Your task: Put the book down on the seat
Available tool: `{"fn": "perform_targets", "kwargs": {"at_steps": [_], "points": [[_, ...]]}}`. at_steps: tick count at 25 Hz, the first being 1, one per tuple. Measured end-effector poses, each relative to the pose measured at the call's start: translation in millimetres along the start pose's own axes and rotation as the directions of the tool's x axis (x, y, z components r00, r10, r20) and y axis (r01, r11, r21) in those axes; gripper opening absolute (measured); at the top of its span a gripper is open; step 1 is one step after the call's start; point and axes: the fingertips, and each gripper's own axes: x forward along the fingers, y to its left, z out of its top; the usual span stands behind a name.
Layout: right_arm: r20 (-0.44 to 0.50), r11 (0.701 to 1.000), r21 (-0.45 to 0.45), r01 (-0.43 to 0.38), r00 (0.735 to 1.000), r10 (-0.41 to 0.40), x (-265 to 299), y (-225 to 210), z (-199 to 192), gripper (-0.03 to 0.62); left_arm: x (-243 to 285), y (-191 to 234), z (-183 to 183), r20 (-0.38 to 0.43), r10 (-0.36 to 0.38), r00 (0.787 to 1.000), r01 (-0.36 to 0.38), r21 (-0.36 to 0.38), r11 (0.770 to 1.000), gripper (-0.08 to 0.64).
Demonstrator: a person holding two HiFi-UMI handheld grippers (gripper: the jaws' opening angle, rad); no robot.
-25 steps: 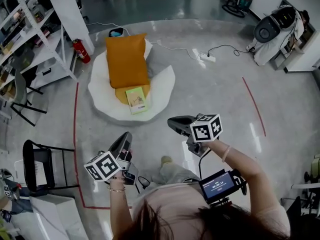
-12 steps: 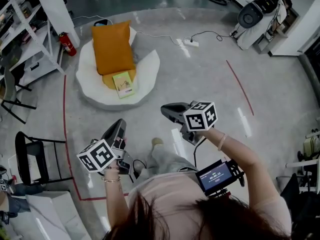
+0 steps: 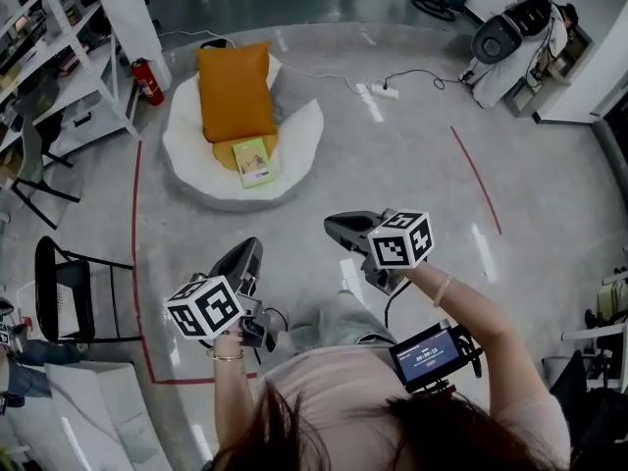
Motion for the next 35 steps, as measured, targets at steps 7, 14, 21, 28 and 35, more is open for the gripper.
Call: {"fn": "perform_targets", "kwargs": {"at_steps": [7, 14, 21, 28, 35], "points": [[-0.031, 0.997, -0.034, -0.062, 0.998, 0.061, 0, 2, -1, 0.015, -2, -9, 0, 0.042, 0.042, 0.998, -0.042, -0.012, 0.999, -0.002], [-0.048, 0.995, -0.041, -0.086, 0.995, 0.084, -25, -18, -9, 0.015, 17, -37, -19, 0.080, 0.046, 0.996, -0.042, -0.051, 0.998, -0.002], [-0.059, 0.994, -0.058, -0.097, 0.994, 0.093, -63, -50, -18, 0.015, 42, -67, -39, 0.105, 0.109, 0.988, -0.109, -0.007, 0.994, -0.002], [-0.062, 0.987, -0.080, -0.140, 0.989, 0.135, -100, -76, -18, 0.015, 69, -107, -53, 0.151, 0.107, 0.983, -0.104, -0.023, 0.994, -0.002], [-0.076, 0.986, -0.077, -0.151, 0.987, 0.145, -114, -103, -29, 0.015, 87, -129, -67, 0.166, 0.094, 0.982, -0.083, -0.069, 0.994, -0.002]]}}
